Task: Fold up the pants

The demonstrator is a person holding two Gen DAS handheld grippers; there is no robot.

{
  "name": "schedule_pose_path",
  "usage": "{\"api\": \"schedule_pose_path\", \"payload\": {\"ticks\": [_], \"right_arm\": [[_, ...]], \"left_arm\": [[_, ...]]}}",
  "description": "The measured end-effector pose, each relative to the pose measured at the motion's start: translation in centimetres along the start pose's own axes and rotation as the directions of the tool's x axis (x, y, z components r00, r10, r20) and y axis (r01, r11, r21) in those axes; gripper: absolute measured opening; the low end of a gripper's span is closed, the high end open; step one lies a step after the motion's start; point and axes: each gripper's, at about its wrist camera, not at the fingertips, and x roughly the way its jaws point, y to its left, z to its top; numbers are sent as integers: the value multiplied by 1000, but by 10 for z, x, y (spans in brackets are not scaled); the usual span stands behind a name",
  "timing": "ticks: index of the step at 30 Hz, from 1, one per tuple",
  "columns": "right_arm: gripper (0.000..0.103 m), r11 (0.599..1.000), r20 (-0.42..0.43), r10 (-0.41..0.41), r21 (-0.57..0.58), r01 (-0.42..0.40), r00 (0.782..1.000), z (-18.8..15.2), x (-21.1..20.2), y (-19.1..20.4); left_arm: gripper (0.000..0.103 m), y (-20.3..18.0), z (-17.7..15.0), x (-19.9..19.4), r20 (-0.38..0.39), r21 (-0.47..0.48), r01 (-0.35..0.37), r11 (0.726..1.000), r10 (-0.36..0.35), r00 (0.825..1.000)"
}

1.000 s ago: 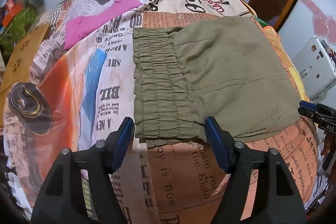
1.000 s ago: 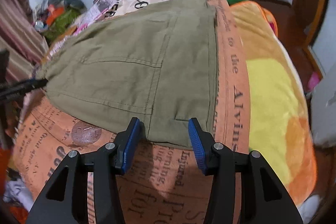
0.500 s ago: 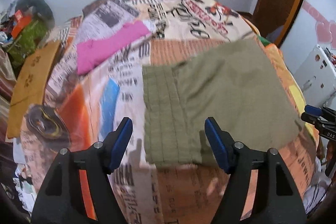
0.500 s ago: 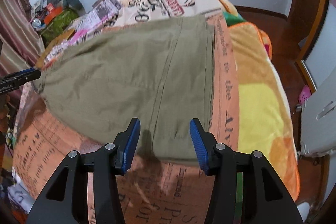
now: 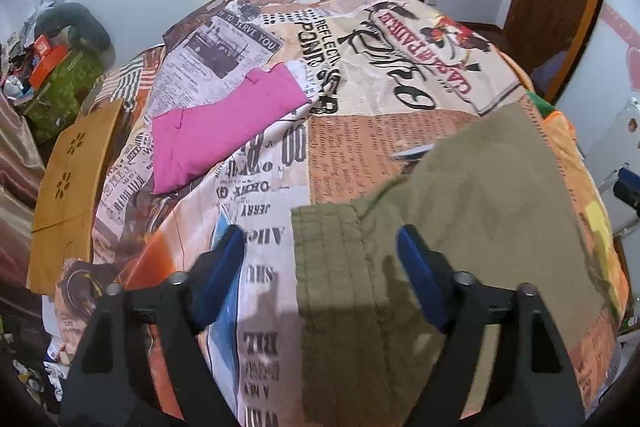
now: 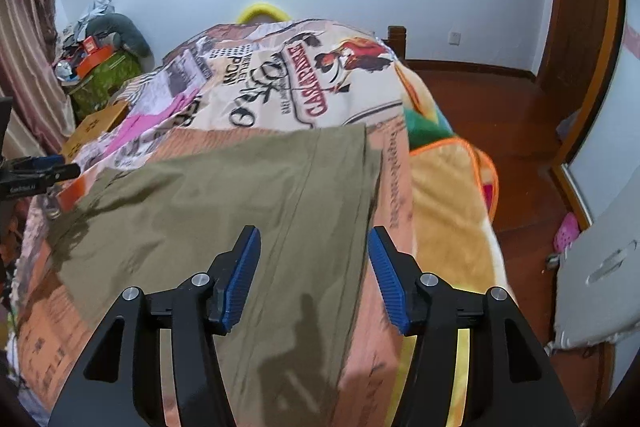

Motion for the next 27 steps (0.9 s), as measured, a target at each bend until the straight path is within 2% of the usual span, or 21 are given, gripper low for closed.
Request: {"api": "schedule_pose_path", "payload": {"ticks": [3,9,13,18,25,27], "right_arm": [[52,1000,-4,-12,-8,12,1000,12,18,-7],[52,1000,-24,1,3,-1,1000,34,56,-22],[52,1000,-44,5,24,-4,999,48,88,-34],[52,998,-72,28,50,-24,997,64,120,-44],[52,998,-128,54,40,-49,990,75,161,-47],[47,997,-143,69,50,-62,987,75,171,-48]], "left_arm": [[86,4,6,16,-9,-12,-18,1000,18,1000],[86,13,15,49,-74,-48,8,999,-12,997],[86,15,16,61,-89,-45,-2,999,-2,996],[86,14,13,70,-113,-45,63,997,-68,991],[86,12,7,87,-154,-41,66,997,-72,985],[86,15,5,90,-155,-63,78,995,-87,984]]}}
